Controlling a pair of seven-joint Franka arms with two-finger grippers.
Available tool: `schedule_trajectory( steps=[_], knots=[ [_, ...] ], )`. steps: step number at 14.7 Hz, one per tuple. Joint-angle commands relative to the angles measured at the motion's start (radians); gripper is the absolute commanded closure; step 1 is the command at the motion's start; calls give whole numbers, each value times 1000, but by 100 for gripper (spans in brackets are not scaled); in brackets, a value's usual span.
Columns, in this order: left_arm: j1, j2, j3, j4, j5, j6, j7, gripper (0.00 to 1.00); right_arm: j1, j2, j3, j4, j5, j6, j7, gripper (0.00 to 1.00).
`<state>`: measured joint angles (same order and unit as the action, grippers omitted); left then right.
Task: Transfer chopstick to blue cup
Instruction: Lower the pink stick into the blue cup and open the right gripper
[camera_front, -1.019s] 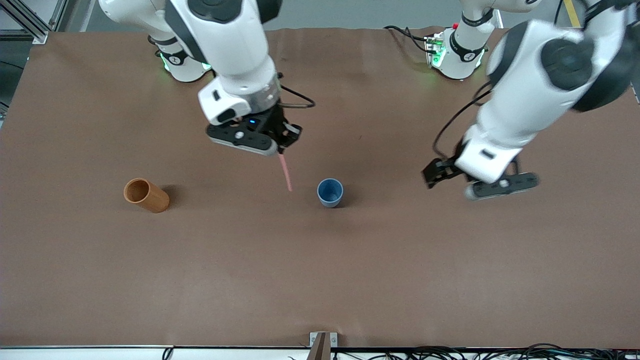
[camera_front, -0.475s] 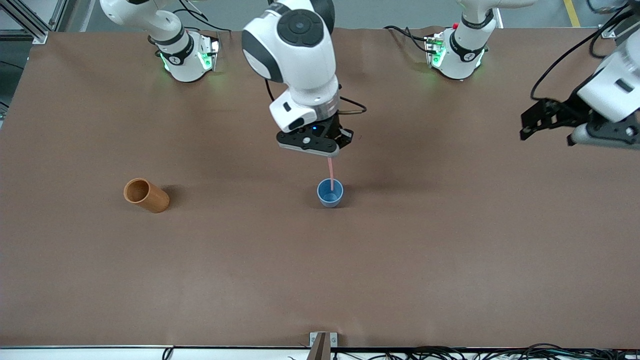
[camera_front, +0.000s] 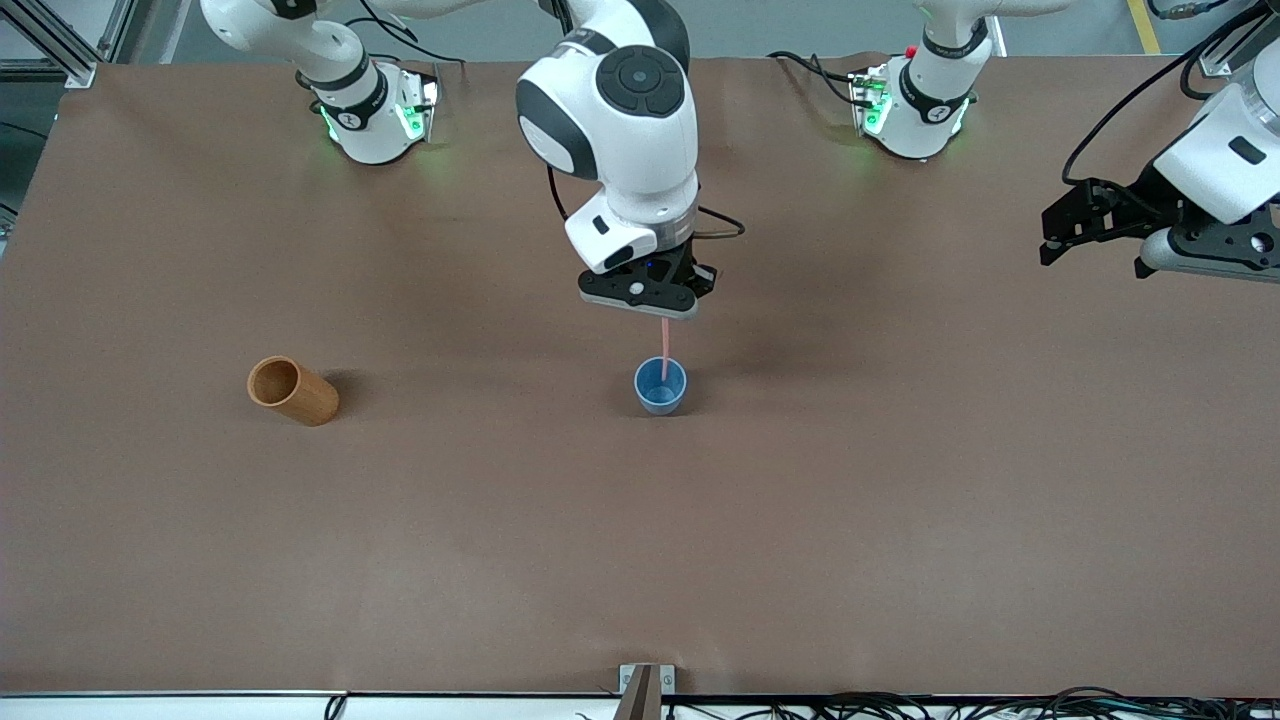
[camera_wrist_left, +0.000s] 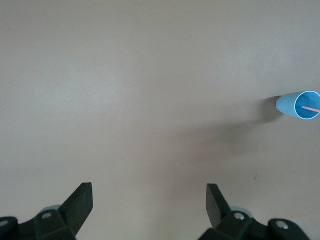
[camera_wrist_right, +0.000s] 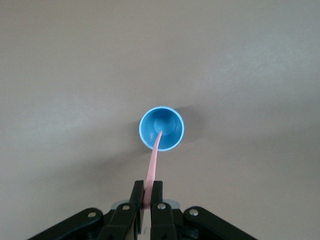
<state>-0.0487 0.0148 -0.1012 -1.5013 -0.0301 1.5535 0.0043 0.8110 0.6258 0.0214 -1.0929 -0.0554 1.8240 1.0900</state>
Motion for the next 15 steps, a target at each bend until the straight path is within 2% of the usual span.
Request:
schedule_trajectory(
  steps=[1, 2, 3, 5, 8, 10, 13, 15],
  knots=[
    [18, -12, -2, -8, -1, 8, 23, 0, 8, 6, -6, 1, -53, 1, -13, 70],
    [21, -10, 0, -8, -1, 8, 23, 0, -1, 6, -6, 1, -54, 17, -53, 53],
    [27, -10, 0, -7, -4, 8, 23, 0, -6, 6, -6, 1, -54, 27, -96, 41],
    [29, -10, -2, -7, -1, 8, 23, 0, -15, 5, -9, 4, -54, 29, -124, 38],
    [29, -10, -2, 3, -2, 7, 22, 0, -50, -11, -11, 11, -55, 32, -124, 16],
    [29, -10, 0, 4, -2, 5, 22, 0, -87, -63, -12, 5, -52, 23, -124, 0],
    [29, -9, 0, 4, -2, 7, 23, 0, -179, -168, -11, -30, -50, -53, -146, 0],
    [29, -9, 0, 4, -1, 7, 23, 0, -255, -248, -11, -79, -47, -115, -235, 0]
  ],
)
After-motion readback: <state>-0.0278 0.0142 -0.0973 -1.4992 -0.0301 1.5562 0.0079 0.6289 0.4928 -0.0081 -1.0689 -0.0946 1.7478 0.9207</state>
